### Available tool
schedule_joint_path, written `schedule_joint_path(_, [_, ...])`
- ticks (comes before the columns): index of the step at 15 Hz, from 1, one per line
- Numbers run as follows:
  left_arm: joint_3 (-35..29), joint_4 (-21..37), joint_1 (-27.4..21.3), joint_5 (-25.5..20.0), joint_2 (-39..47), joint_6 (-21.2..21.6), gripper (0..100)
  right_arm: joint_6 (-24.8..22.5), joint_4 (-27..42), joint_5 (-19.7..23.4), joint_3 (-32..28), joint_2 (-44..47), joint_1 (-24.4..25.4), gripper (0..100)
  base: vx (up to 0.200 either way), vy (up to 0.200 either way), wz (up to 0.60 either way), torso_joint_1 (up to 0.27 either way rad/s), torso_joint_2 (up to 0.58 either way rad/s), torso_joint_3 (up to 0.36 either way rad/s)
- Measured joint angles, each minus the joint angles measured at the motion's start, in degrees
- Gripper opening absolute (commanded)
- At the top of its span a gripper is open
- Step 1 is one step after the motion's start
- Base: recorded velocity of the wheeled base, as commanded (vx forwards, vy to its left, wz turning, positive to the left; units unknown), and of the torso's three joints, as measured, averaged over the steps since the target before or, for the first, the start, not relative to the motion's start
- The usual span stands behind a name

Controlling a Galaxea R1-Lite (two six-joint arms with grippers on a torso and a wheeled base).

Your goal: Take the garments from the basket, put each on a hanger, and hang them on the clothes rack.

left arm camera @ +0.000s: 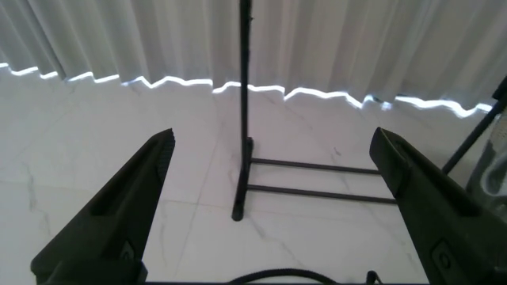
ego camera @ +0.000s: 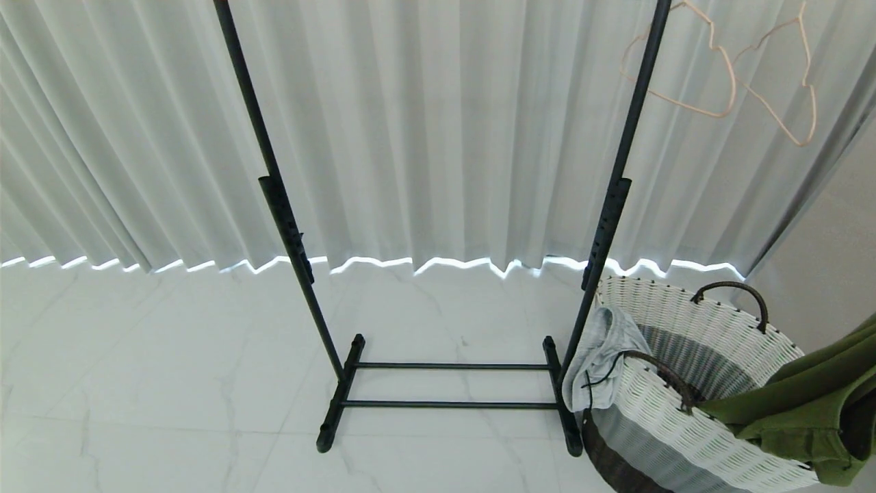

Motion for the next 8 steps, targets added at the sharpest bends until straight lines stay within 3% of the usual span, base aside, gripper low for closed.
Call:
schedule_joint_path(1, [0.00, 0.02, 0.00, 0.05, 0.00, -0.02, 100, 0.00, -0.05, 0.00, 0.15, 0.02, 0.00, 0, 0.000, 0.200, 0.00, 0.002, 0.00, 0.007])
schedule_joint_path(8, [0.00, 0.10, 0.04, 0.02, 0.00, -0.51, 100, 1.04, -0.17, 0.04, 0.30, 0.56, 6.39, 0, 0.000, 0.000, 0.00, 0.000, 0.00, 0.000])
